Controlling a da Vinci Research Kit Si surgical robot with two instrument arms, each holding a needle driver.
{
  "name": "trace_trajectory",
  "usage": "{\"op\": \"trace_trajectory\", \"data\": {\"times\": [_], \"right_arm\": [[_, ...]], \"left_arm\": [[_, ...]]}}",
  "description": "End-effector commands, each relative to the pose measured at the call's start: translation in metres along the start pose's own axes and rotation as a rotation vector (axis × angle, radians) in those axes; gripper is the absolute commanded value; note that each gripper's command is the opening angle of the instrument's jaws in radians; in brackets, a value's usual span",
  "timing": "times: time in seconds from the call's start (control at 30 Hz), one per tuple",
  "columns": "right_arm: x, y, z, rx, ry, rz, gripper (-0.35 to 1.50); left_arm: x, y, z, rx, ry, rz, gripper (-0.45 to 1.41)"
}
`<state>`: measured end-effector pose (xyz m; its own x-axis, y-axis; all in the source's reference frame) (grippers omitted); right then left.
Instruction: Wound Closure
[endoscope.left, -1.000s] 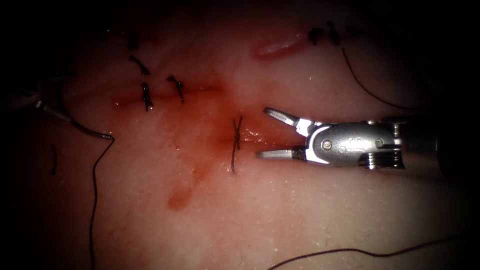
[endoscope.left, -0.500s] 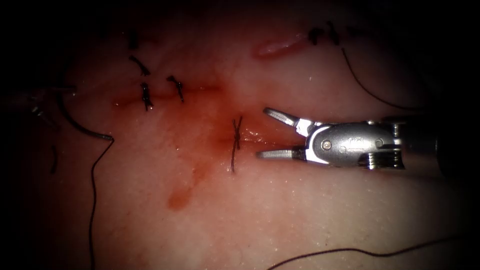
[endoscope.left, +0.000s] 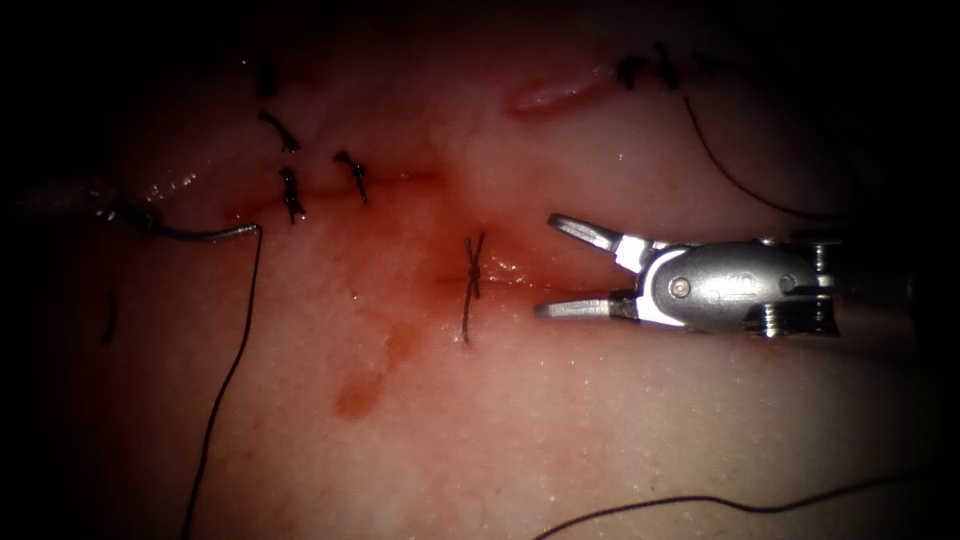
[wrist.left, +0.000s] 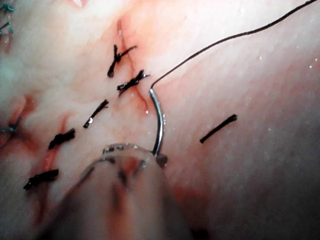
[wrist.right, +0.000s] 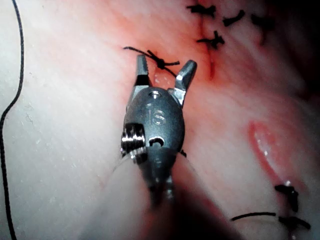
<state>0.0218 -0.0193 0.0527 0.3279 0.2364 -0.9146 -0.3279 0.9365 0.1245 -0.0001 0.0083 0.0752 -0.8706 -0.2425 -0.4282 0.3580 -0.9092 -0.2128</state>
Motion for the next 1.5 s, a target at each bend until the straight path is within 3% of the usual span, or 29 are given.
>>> {"op": "trace_trajectory", "data": {"times": [0.03, 0.27, 0.63, 0.73, 0.93, 1.17, 1.37, 1.5], "right_arm": [[0.0012, 0.0008, -0.0001, 0.002, 0.013, 0.011, 0.96], [0.0050, 0.0023, -0.0038, -0.020, 0.059, 0.087, 0.96], [0.0117, 0.0013, -0.0066, -0.024, 0.053, 0.189, 1.24], [0.0133, 0.0006, -0.0077, -0.037, 0.071, 0.240, 1.21], [0.0154, -0.0007, -0.0099, -0.100, 0.077, 0.514, 1.01], [0.0139, -0.0016, -0.0112, -0.199, -0.054, 0.831, 0.86], [0.0091, -0.0021, -0.0106, -0.240, -0.185, 0.993, 0.82], [0.0058, -0.0015, -0.0095, -0.241, -0.208, 1.043, 0.84]], "left_arm": [[0.0007, -0.0007, 0.0003, 0.031, 0.004, -0.014, -0.45], [0.0076, -0.0018, -0.0011, 0.222, 0.041, -0.024, -0.45], [0.0220, -0.0057, -0.0026, 0.489, 0.066, -0.071, -0.45], [0.0267, -0.0063, -0.0021, 0.539, 0.068, -0.071, -0.45], [0.0338, -0.0075, 0.0000, 0.605, 0.031, -0.090, -0.45], [0.0371, -0.0079, 0.0032, 0.627, 0.070, -0.082, -0.45], [0.0365, -0.0073, 0.0043, 0.706, 0.088, -0.097, -0.45], [0.0362, -0.0069, 0.0041, 0.745, 0.124, -0.100, -0.45]]}}
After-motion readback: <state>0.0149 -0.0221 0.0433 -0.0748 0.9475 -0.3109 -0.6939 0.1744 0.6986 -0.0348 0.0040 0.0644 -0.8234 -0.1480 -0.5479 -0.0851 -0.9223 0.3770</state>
